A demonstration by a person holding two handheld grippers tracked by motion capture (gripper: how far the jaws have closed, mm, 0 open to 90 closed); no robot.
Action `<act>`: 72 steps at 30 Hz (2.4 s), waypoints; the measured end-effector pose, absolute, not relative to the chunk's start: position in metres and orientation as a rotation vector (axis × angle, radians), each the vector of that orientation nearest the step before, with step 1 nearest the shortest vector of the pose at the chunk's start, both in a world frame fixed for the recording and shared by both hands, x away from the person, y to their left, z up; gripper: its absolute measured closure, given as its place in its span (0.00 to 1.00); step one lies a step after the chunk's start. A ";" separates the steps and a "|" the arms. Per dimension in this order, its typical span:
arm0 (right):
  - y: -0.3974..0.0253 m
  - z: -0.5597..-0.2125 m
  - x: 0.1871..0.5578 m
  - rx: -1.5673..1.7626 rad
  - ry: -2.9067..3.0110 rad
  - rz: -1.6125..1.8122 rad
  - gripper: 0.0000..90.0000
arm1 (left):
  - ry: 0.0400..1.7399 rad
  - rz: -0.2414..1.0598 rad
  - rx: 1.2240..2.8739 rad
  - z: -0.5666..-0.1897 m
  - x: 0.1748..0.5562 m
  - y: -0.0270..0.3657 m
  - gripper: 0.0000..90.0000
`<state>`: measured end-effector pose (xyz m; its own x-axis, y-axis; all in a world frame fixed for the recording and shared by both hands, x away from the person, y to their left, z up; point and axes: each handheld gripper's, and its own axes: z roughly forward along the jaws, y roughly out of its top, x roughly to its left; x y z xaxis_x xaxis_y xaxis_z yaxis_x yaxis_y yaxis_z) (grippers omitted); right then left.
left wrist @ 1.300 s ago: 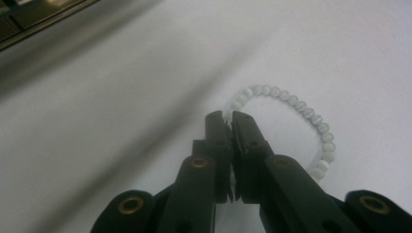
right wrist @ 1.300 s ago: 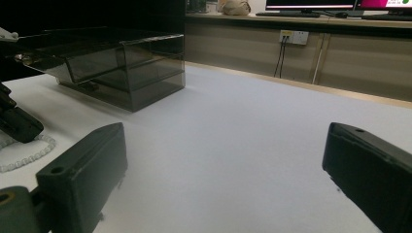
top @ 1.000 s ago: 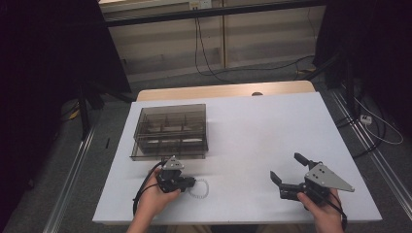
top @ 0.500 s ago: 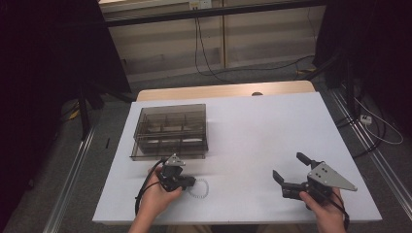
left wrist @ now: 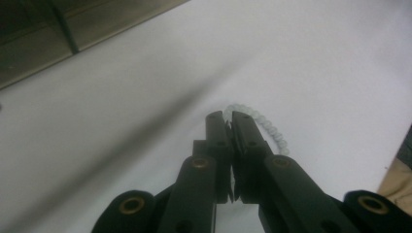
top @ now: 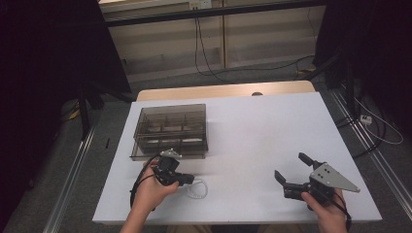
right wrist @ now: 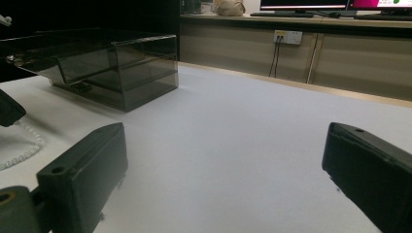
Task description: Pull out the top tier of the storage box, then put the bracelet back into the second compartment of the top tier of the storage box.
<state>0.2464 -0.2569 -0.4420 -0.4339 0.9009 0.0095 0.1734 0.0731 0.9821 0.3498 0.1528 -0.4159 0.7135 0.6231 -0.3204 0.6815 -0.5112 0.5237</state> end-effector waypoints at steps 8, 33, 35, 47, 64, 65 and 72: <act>-0.257 -0.442 0.247 1.079 1.694 1.421 0.02 | 0.975 -0.129 2.307 -0.394 0.354 0.157 0.97; -0.257 -0.442 0.248 1.070 1.696 1.407 0.02 | 0.958 -0.115 2.401 -0.351 0.364 0.165 0.97; -0.257 -0.442 0.248 1.070 1.695 1.406 0.02 | 0.965 -0.120 2.397 -0.350 0.364 0.166 0.97; -0.257 -0.442 0.247 1.073 1.688 1.403 0.01 | 0.966 -0.123 2.412 -0.344 0.365 0.169 0.97; -0.254 -0.442 0.248 1.064 1.700 1.407 0.01 | 0.960 -0.087 2.439 -0.326 0.367 0.178 0.97; -0.254 -0.442 0.248 1.064 1.701 1.407 0.01 | 0.964 -0.083 2.441 -0.325 0.368 0.178 0.97; -0.255 -0.441 0.247 1.066 1.692 1.405 0.01 | 0.957 -0.071 2.457 -0.319 0.370 0.179 0.97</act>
